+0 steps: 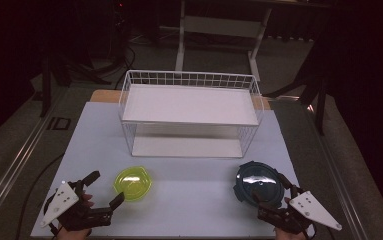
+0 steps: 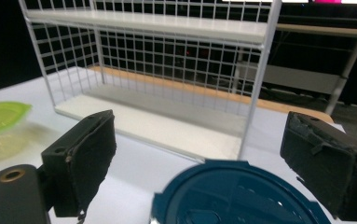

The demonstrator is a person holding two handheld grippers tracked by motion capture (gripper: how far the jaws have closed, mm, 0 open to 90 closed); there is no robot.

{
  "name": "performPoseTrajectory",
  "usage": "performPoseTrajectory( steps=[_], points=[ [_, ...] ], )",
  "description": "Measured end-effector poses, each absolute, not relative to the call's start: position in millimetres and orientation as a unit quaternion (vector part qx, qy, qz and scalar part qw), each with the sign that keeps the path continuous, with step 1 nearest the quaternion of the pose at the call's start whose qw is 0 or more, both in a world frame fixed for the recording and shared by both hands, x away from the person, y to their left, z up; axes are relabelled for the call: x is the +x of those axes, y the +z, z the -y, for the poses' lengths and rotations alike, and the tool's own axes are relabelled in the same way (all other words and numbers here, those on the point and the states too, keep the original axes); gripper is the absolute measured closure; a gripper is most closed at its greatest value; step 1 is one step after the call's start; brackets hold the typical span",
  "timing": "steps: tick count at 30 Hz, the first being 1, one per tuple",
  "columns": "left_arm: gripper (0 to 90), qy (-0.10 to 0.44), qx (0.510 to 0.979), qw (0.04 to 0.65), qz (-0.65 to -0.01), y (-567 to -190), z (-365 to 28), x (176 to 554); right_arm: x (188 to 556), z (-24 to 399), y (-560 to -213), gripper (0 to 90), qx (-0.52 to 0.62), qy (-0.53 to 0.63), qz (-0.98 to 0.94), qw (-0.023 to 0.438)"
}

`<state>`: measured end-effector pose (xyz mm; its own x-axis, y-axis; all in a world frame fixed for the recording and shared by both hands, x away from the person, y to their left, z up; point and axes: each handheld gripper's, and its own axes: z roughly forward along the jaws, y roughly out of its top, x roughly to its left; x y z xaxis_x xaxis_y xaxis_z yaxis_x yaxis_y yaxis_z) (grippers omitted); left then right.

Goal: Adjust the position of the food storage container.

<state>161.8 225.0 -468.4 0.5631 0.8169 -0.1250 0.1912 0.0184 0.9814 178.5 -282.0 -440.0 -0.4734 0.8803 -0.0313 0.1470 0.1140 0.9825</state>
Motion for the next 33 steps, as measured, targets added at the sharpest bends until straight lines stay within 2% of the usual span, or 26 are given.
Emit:
performPoseTrajectory(
  steps=[11,13,19,23,25,26,27,30,32,33],
  points=[
    [0.0,0.268,0.643,0.604,-0.388,-467.2,-227.7,161.0,179.8,276.6,-419.1,9.9,0.363,0.543,-0.682,0.328],
    [0.0,0.268,0.643,0.604,-0.388,-467.2,-227.6,161.1,183.5,277.9,-418.5,10.0,0.362,0.54,-0.692,0.314],
    [0.0,0.267,0.643,0.604,-0.387,-467.4,-228.2,161.3,193.5,291.5,-417.9,20.6,0.365,0.519,-0.711,0.301],
    [0.0,0.266,0.644,0.604,-0.387,-467.5,-228.0,161.6,200.7,310.7,-421.5,31.2,0.383,0.506,-0.713,0.298],
    [0.0,0.267,0.644,0.604,-0.386,-467.6,-227.6,161.7,203.4,318.1,-426.0,39.7,0.39,0.5,-0.716,0.293],
    [0.0,0.267,0.644,0.604,-0.386,-467.6,-227.6,161.7,203.4,318.1,-426.0,39.7,0.39,0.5,-0.716,0.293],
    [0.0,0.266,0.644,0.604,-0.386,-467.7,-227.4,161.8,205.5,325.1,-432.9,46.5,0.394,0.488,-0.72,0.296],
    [0.0,0.266,0.644,0.604,-0.387,-467.9,-227.2,162.0,207.5,332.4,-441.0,54.9,0.404,0.478,-0.722,0.294],
    [0.0,0.266,0.645,0.603,-0.387,-468.0,-227.1,162.0,208.4,336.0,-445.0,56.7,0.408,0.474,-0.723,0.293],
    [0.0,0.265,0.645,0.604,-0.387,-468.4,-226.8,162.4,210.0,342.0,-450.7,63.1,0.414,0.468,-0.727,0.286]
  ],
)
